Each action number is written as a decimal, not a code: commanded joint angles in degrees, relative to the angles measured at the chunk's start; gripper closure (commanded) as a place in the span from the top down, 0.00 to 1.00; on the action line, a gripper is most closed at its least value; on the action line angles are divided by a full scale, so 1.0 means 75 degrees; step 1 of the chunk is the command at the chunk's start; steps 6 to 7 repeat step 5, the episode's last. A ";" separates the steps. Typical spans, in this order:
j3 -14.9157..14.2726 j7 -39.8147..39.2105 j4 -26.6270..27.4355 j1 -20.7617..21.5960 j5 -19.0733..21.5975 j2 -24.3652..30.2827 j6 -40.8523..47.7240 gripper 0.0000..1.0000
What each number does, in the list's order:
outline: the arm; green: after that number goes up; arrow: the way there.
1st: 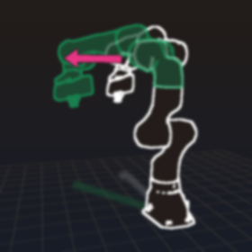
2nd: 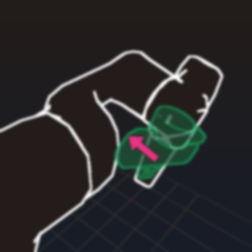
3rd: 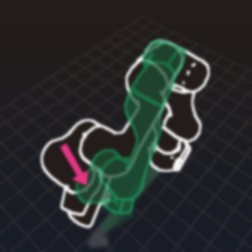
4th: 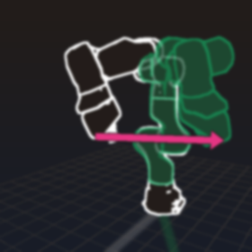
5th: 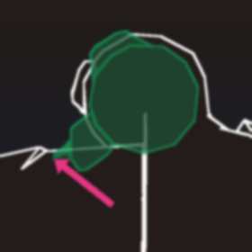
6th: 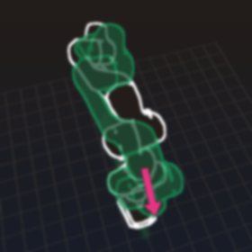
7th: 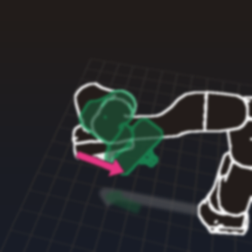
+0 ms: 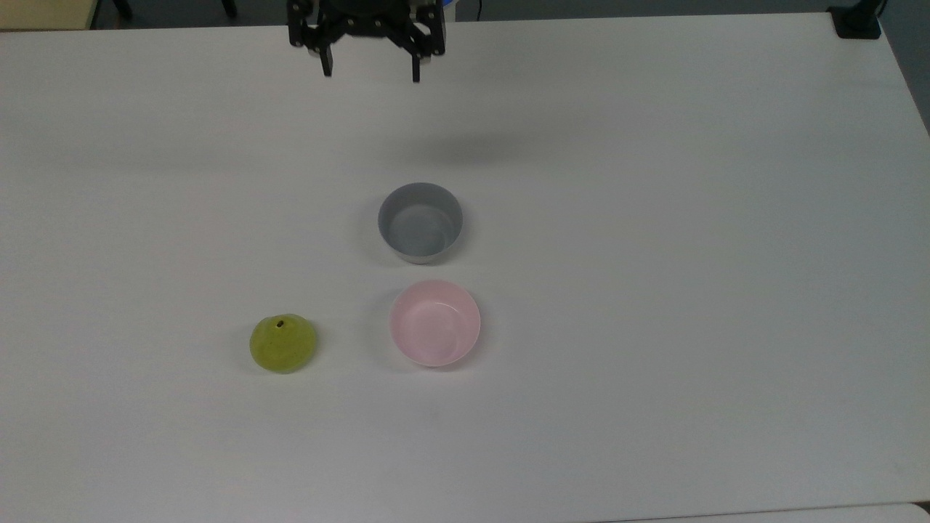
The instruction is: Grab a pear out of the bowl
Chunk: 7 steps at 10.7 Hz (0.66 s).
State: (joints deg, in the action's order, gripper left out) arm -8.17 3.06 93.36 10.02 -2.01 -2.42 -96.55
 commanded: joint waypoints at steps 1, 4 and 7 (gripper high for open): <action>0.0503 0.0107 0.0770 -0.0622 0.0057 0.0756 0.0065 1.00; 0.0491 0.0119 0.0735 -0.0622 0.0057 0.0732 0.0100 1.00; 0.0491 0.0119 0.0735 -0.0622 0.0057 0.0732 0.0100 1.00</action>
